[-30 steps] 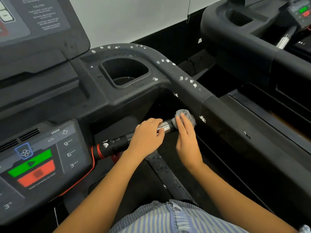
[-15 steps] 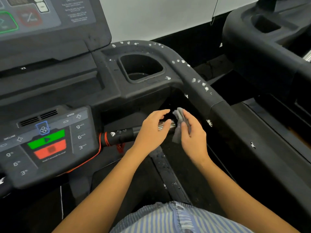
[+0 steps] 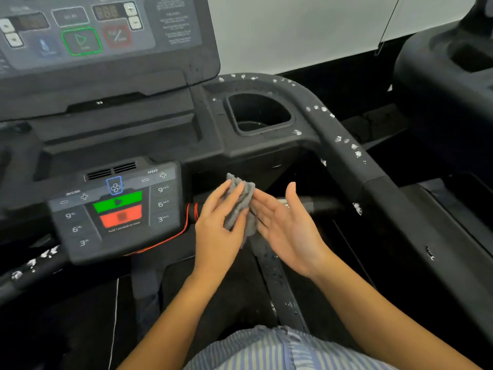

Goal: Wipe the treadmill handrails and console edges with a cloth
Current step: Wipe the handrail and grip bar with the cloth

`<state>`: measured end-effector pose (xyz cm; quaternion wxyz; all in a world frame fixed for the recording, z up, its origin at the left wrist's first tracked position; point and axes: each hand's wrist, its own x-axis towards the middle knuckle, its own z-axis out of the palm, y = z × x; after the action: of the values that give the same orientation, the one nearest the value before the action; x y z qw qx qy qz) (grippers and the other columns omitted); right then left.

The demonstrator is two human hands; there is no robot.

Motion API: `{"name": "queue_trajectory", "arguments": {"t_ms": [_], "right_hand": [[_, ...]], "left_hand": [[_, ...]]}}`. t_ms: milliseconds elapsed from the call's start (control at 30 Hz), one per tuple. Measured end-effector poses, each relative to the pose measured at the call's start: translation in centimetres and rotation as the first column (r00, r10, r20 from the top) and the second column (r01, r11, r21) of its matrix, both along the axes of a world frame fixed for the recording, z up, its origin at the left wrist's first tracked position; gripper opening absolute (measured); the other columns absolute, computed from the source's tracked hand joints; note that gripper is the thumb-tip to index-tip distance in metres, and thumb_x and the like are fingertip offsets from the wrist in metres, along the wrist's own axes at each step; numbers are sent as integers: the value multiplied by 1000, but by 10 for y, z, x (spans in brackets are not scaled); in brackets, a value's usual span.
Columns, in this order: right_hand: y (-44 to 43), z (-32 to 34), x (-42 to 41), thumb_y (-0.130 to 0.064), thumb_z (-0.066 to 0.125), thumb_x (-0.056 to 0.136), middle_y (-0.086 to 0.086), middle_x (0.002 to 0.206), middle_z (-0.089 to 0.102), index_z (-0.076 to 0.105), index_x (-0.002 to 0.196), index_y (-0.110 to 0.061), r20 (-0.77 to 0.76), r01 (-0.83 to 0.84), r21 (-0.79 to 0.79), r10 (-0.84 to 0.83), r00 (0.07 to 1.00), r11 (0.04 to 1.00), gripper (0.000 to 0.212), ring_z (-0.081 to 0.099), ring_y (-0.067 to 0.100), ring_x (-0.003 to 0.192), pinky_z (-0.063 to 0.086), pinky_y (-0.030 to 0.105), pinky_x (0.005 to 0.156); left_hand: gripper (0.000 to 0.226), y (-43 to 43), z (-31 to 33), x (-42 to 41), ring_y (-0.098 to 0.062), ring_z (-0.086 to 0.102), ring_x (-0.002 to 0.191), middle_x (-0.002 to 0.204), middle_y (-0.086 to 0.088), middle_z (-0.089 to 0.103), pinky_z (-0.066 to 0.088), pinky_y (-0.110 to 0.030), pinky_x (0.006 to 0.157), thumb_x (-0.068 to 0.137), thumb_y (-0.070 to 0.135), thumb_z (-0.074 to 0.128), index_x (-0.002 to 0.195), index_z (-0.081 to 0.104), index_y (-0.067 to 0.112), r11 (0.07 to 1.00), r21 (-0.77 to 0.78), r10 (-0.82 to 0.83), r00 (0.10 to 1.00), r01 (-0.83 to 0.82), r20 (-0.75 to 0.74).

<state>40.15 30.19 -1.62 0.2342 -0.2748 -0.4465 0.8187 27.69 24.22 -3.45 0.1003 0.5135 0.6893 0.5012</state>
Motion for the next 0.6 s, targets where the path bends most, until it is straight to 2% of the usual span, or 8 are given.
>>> {"name": "queue_trajectory", "arguments": {"t_ms": [100, 167, 267, 367, 433, 500, 600], "right_hand": [[1, 0, -7, -55, 11, 92, -11, 134, 52, 50, 127, -28, 158, 32, 218, -67, 985, 975, 59, 40, -2, 130, 24, 23, 113], [5, -2, -8, -56, 14, 90, -10, 135, 53, 54, 124, -30, 217, 48, 292, -115, 969, 955, 59, 39, 0, 131, 22, 29, 116], [14, -8, -7, -55, 16, 94, -10, 130, 56, 59, 113, -36, 275, 94, 412, -222, 936, 906, 51, 41, 3, 129, 25, 30, 113], [22, -12, -4, -42, 23, 101, -20, 109, 60, 65, 108, -29, 288, 166, 591, -399, 870, 790, 45, 47, -16, 109, 30, 4, 95], [26, -15, -1, -33, 27, 102, -22, 102, 59, 65, 108, -23, 280, 155, 703, -471, 837, 694, 40, 47, -22, 99, 29, -4, 84], [31, -18, 2, -30, 30, 102, -16, 101, 60, 65, 108, -19, 293, 109, 776, -509, 809, 621, 37, 50, -16, 95, 29, -4, 81], [38, -26, 2, -27, 35, 101, -1, 100, 64, 64, 104, -9, 375, -69, 843, -492, 786, 533, 34, 54, 4, 93, 36, 10, 81]], "left_hand": [[42, -2, -12, -29, -11, 39, 127, 139, -10, 45, 30, -21, 109, 87, 10, 58, 129, 53, 10, 993, -84, 58, 956, -85, -288], [44, 0, -17, -41, -21, 47, 124, 138, -11, 48, 35, -35, 107, 91, 27, 45, 130, 52, 8, 976, -206, -20, 904, -76, -427], [50, 6, -18, -39, -24, 49, 121, 135, -12, 51, 36, -40, 103, 88, 33, 38, 128, 54, 8, 953, -303, -175, 861, 26, -477], [43, 15, -21, -25, -32, 53, 117, 131, -15, 54, 42, -47, 99, 87, 23, 47, 126, 54, 5, 944, -306, -270, 817, 121, -510], [44, 16, -23, -22, -35, 55, 115, 130, -16, 55, 42, -48, 98, 83, 8, 57, 126, 54, 4, 946, -302, -274, 794, 120, -543], [45, 11, -22, -27, -34, 58, 110, 125, -16, 58, 45, -47, 94, 78, 0, 58, 123, 57, 3, 954, -288, -245, 767, 82, -593], [41, 1, -17, -42, -29, 62, 102, 117, -13, 63, 49, -40, 89, 82, 10, 41, 116, 61, 3, 970, -245, -166, 715, -8, -679]]}}
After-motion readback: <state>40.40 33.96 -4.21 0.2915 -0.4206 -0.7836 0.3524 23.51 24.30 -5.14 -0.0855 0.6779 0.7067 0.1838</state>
